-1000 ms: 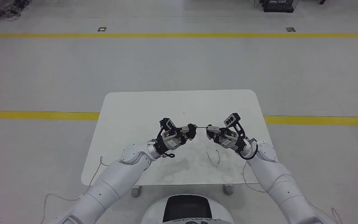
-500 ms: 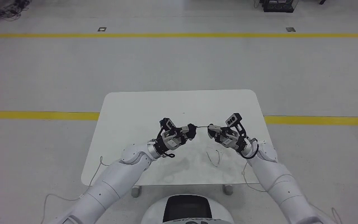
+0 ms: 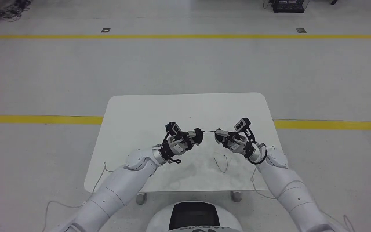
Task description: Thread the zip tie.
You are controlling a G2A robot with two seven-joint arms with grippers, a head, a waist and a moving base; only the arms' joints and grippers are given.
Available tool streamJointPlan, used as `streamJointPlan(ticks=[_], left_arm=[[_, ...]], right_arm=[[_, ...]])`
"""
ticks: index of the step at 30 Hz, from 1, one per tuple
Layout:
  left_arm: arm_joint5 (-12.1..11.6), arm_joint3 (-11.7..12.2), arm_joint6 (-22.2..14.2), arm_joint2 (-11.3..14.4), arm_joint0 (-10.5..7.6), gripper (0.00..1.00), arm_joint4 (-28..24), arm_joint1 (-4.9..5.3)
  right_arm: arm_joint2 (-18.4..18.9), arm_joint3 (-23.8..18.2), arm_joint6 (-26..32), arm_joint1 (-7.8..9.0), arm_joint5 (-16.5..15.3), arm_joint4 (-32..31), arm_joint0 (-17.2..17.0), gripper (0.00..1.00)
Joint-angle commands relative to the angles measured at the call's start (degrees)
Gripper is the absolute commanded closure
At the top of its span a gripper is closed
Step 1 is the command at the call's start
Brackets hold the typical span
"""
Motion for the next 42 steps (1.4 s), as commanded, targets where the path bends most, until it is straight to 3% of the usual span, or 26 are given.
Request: streamJointPlan(ticks=[1,20,21,22,30,42], left_arm=[[0.0,0.0,0.0,0.0,0.0,1.0,0.0,0.0],[0.0,0.0,0.0,0.0,0.0,1.0,0.0,0.0],[0.0,0.0,0.0,0.0,0.0,1.0,0.0,0.0],[0.0,0.0,0.0,0.0,0.0,1.0,0.0,0.0],[0.0,0.0,0.0,0.0,0.0,1.0,0.0,0.0],[0.0,0.0,0.0,0.0,0.0,1.0,0.0,0.0]], right_arm=[[-0.1,0.2,-0.2,-0.02,0.2,-0.2,0.0,1.0],[-0.1,2.0,-2.9,-0.12,1.5,-2.6,0.4,1.0],[0.0,2.2,-3.3,-0.12,1.7,-2.5,0.4,0.58],[0.0,2.3,-3.4,-0.07,1.9,-3.1,0.5,0.0],[1.7,1.5,-7.3,0.47,2.1,-6.1,0.3,0.0],[1.7,1.5,-7.3,0.47,2.1,-6.1,0.3,0.0]])
